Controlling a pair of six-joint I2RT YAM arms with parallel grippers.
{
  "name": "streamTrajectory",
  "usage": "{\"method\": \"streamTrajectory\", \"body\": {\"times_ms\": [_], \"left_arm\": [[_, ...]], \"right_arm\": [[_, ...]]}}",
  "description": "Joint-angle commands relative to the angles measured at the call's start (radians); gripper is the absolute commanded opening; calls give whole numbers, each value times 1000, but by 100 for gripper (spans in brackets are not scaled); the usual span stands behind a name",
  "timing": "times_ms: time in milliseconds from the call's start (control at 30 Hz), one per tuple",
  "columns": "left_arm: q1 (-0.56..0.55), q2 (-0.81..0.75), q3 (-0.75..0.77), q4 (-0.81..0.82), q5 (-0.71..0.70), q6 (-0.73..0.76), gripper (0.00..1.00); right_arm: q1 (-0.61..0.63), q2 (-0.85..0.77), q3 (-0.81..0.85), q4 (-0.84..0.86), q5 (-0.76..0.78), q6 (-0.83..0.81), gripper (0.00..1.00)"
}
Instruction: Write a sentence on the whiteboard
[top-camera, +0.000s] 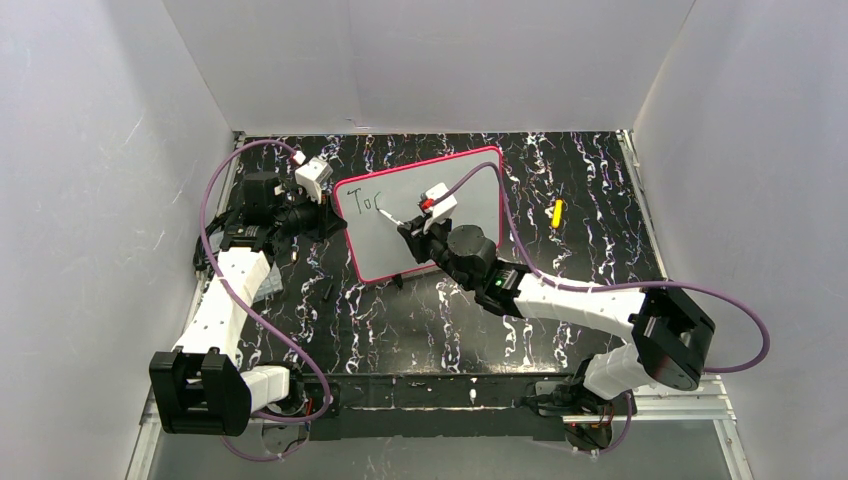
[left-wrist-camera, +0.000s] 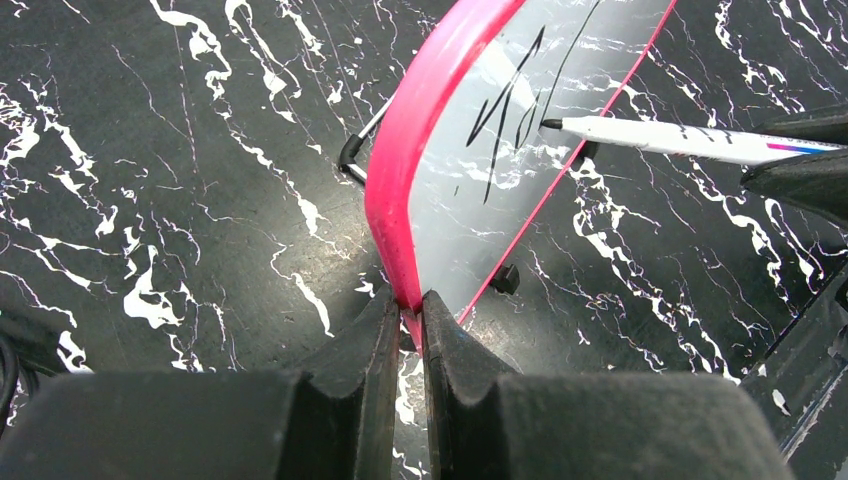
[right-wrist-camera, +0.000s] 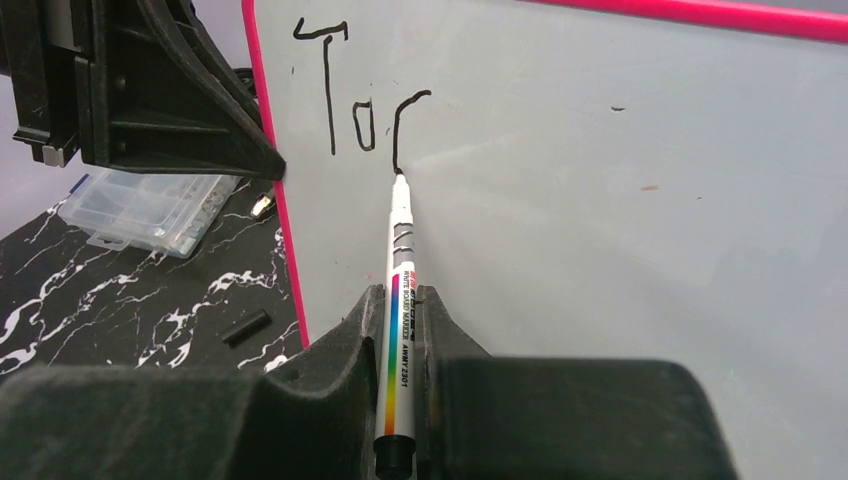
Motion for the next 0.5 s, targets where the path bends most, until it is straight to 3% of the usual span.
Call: {"method": "streamTrajectory", "body": {"times_ms": [0, 467], "left_arm": [[-5, -22, -8, -44, 12, 19, 0], [-6, -21, -6, -44, 14, 19, 0]], "right_arm": [[-10, -35, 56, 62, 91, -50, 1], [-13, -53, 102, 103, 94, -97, 1]]}}
